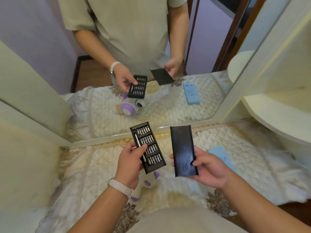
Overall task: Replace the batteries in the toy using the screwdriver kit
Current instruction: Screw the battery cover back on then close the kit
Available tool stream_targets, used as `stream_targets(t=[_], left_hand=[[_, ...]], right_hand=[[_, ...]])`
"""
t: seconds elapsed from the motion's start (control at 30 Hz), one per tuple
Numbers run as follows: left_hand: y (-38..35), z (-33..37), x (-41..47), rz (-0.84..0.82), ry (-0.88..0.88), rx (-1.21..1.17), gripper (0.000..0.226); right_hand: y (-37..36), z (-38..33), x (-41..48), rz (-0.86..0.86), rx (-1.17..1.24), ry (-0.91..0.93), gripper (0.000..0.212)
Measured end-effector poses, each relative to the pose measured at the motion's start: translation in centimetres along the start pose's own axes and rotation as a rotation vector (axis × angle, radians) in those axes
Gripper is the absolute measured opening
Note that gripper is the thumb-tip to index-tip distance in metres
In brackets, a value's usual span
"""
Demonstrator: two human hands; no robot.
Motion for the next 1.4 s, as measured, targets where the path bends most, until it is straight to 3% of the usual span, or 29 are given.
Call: stream_targets(t=[0.13, 0.33, 0.5, 0.67, 0.93, 1.0, 1.1, 1.27, 1.4], left_hand=[[-0.3, 0.8, -0.5, 0.029, -0.026, -0.022, 0.015], [-0.2, 1.3, -1.3, 0.077, -0.046, -0.053, 0.011], [-0.1, 1.4, -1.8, 0.108, -0.054, -0.120, 0.010], [-0.2, 1.2, -1.9, 0.131, -0.063, -0.130, 0.009], [-0.2, 1.0, -1.9, 0.132, -0.051, -0.114, 0.012], [-0.1, 1.1, -1.8, 0.131, -0.054, -0.103, 0.011], [-0.1, 1.3, -1.5, 0.122, -0.054, -0.091, 0.009], [-0.3, 1.7, -1.0, 0.124, -0.058, -0.101, 0.012], [-0.4, 2.0, -0.8, 0.133, -0.064, -0.129, 0.027]], right_hand=[[-1.8, -2.0, -0.1, -0.031, 0.067, 0.022, 0.067], [-3.2, -3.6, 0.0, 0.044, -0.033, 0.003, 0.063], [-4.8, -3.5, -0.5, -0.039, 0.023, -0.003, 0.073], [-6.4, -2.0, -0.9, -0.184, 0.130, -0.094, 0.064], [-4.1, -2.7, -0.8, 0.106, -0.028, -0.010, 0.054], [-3.5, -3.2, -0.9, 0.190, -0.207, 0.054, 0.047], [-2.7, -4.6, -1.1, 0.345, -0.676, 0.218, 0.027], [-2.7, -5.5, -1.5, 0.403, -1.385, 0.384, 0.052], [-2.6, -4.2, -1.4, 0.353, -1.735, 0.419, 0.063]])
Point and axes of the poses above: each hand's wrist, its own x-axis towards the middle knuckle, its own y-axis out of the back of the hand, z = x × y, the point moved 9 cm from there along x, towards the middle knuckle, and after that the axes turned 4 degrees about z, right-handed, at the moved point
